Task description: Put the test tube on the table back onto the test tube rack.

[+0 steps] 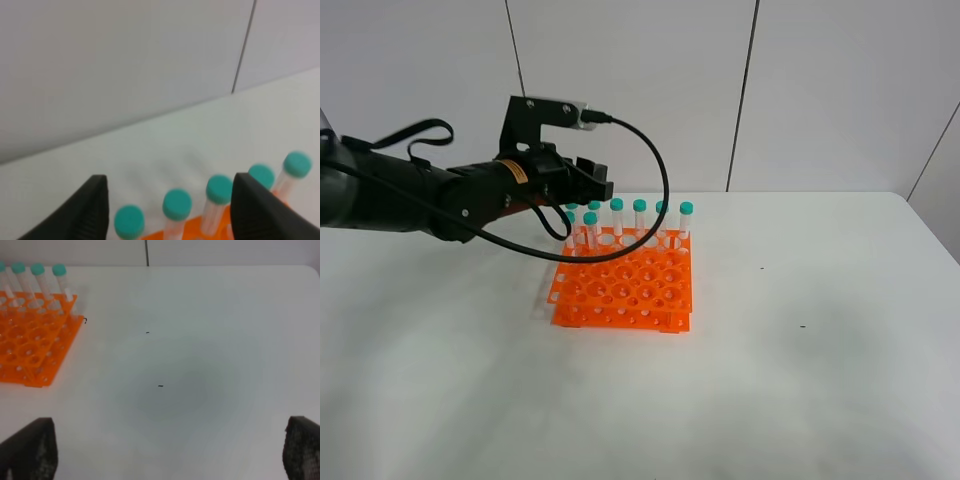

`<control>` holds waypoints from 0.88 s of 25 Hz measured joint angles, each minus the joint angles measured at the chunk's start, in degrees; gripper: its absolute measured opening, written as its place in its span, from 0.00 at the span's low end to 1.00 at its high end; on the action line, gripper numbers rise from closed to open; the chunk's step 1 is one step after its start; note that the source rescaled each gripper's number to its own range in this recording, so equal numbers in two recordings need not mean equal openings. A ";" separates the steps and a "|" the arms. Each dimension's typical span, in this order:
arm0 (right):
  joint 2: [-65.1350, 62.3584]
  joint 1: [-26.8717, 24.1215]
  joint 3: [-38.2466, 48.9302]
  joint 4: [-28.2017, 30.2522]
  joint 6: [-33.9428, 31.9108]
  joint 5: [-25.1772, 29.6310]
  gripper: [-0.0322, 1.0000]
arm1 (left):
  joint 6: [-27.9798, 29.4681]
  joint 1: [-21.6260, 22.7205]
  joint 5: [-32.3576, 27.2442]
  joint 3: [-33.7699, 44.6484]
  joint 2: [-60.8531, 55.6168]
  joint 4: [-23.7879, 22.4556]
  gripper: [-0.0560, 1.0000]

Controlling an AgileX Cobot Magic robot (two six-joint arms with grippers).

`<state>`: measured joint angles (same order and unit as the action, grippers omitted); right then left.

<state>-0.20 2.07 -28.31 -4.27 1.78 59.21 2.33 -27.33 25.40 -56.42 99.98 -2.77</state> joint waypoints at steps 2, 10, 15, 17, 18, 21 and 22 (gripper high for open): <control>0.00 0.00 0.00 0.00 0.00 0.00 1.00 | 0.00 0.00 -3.80 0.00 -3.94 0.00 0.66; 0.00 0.00 0.00 0.00 0.00 0.00 1.00 | -0.17 -0.06 -47.91 -8.33 -13.53 2.12 0.99; 0.00 0.00 0.00 0.00 0.00 0.00 1.00 | -1.94 -0.06 -73.82 -17.28 -10.60 2.77 1.00; 0.00 0.00 0.00 0.00 0.00 0.00 1.00 | -1.98 -0.06 -77.43 -18.85 -8.60 2.77 1.00; 0.00 0.00 0.00 0.00 0.00 0.00 1.00 | -2.33 -0.06 -78.39 -19.30 -7.73 2.77 1.00; 0.00 0.00 0.00 0.00 0.00 0.00 1.00 | -2.33 1.18 -80.46 -19.75 -6.31 2.24 1.00; 0.00 0.00 0.00 0.00 0.00 0.00 1.00 | -2.33 2.35 -80.99 -19.76 -6.11 2.37 1.00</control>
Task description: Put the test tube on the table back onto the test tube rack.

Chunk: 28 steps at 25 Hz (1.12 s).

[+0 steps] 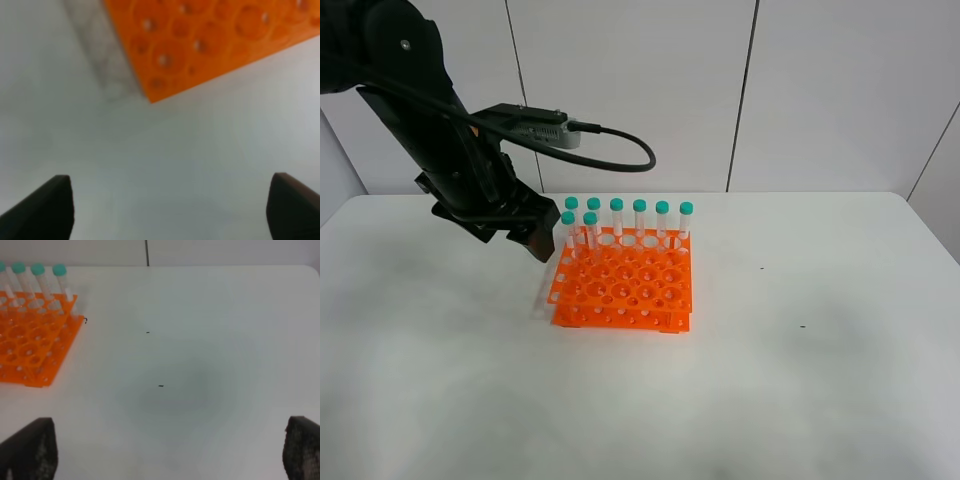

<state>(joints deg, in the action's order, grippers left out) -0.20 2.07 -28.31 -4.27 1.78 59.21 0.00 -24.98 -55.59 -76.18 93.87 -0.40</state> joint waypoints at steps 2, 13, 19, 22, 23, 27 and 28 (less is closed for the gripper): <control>0.00 0.00 0.00 0.00 0.00 0.00 1.00 | 0.00 4.47 -0.96 0.00 0.35 -0.12 1.00; 0.00 0.00 0.00 0.00 0.00 0.00 1.00 | -1.34 24.36 -7.50 2.08 -2.34 -1.16 1.00; 0.00 0.00 0.00 0.00 0.00 0.00 1.00 | -1.45 24.36 -8.15 17.24 -19.60 0.40 1.00; 0.00 0.00 0.00 0.00 0.00 0.00 1.00 | -1.45 24.36 -8.11 27.51 -31.28 0.40 1.00; 0.00 0.00 0.00 0.00 0.00 0.00 1.00 | -1.45 24.36 -8.11 30.51 -35.88 0.40 1.00; 0.00 0.00 0.00 0.00 0.00 0.00 1.00 | -1.37 24.36 -7.02 41.26 -55.37 0.70 1.00; 0.00 0.00 0.00 0.00 0.00 0.00 1.00 | -1.33 24.36 -6.23 43.15 -60.75 0.70 1.00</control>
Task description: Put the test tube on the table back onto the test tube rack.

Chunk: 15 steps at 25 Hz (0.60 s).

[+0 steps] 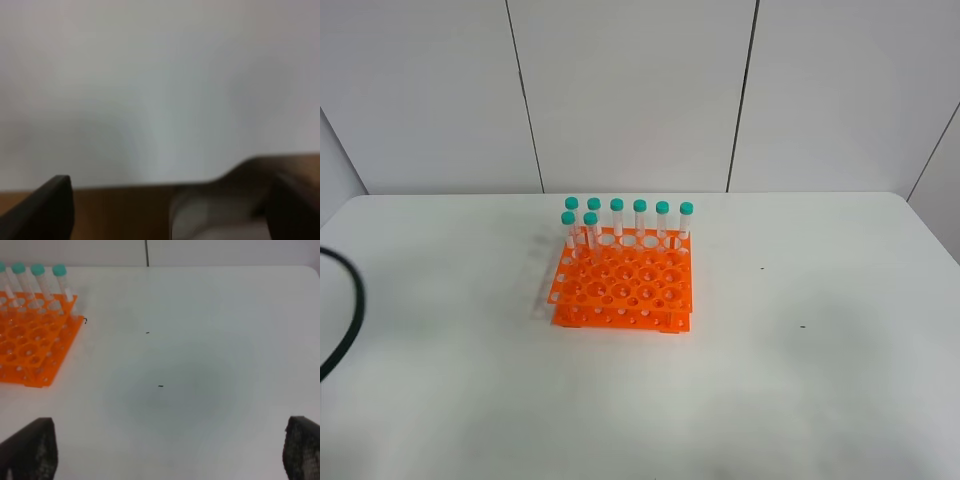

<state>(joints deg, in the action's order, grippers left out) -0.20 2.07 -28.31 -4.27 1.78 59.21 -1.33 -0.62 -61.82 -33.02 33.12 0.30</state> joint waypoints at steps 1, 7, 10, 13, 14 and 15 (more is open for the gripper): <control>0.00 0.00 0.00 0.00 0.00 0.00 1.00 | 0.00 0.00 0.78 1.63 -4.47 0.00 1.00; 0.00 0.00 0.00 0.00 0.00 0.00 1.00 | 0.00 0.00 1.52 4.67 -28.53 0.00 1.00; 0.00 0.00 0.00 0.00 0.00 0.00 1.00 | 0.00 0.00 1.32 4.73 -33.12 0.05 1.00; 0.00 0.00 0.00 -0.05 0.00 0.00 1.00 | 0.00 0.00 1.26 4.73 -33.21 0.05 1.00; 0.00 0.00 0.00 -0.05 0.00 0.00 1.00 | 0.00 0.00 1.32 4.73 -33.21 0.05 1.00; 0.00 0.00 0.00 -0.05 0.00 0.00 1.00 | 0.00 0.00 1.38 4.73 -33.21 0.05 1.00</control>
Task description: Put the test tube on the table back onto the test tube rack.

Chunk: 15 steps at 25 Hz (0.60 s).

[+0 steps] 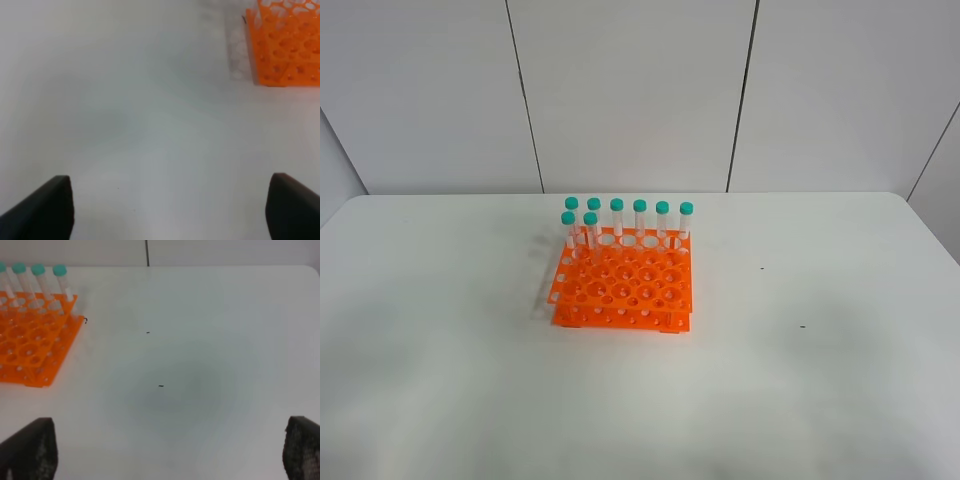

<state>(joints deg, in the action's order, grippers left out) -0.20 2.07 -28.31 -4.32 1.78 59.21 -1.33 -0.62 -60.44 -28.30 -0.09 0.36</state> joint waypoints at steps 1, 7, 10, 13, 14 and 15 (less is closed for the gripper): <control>0.00 0.00 0.00 0.00 0.00 0.00 1.00 | 0.00 0.00 0.05 0.00 0.00 0.00 1.00; 0.00 0.00 0.00 0.00 0.00 0.00 1.00 | 0.00 0.00 0.25 0.00 0.00 0.00 1.00; 0.00 0.00 0.00 0.00 0.00 0.00 1.00 | 0.00 0.00 0.29 0.00 0.00 0.00 1.00; 0.00 0.00 0.00 0.00 0.00 0.00 1.00 | 0.00 0.00 0.29 0.00 0.00 0.00 1.00; 0.00 0.00 0.00 0.00 0.00 0.00 1.00 | 0.00 0.00 0.29 0.00 0.00 0.00 1.00; 0.00 0.00 0.00 0.00 0.00 0.00 1.00 | 0.00 0.00 0.29 0.00 0.00 0.00 1.00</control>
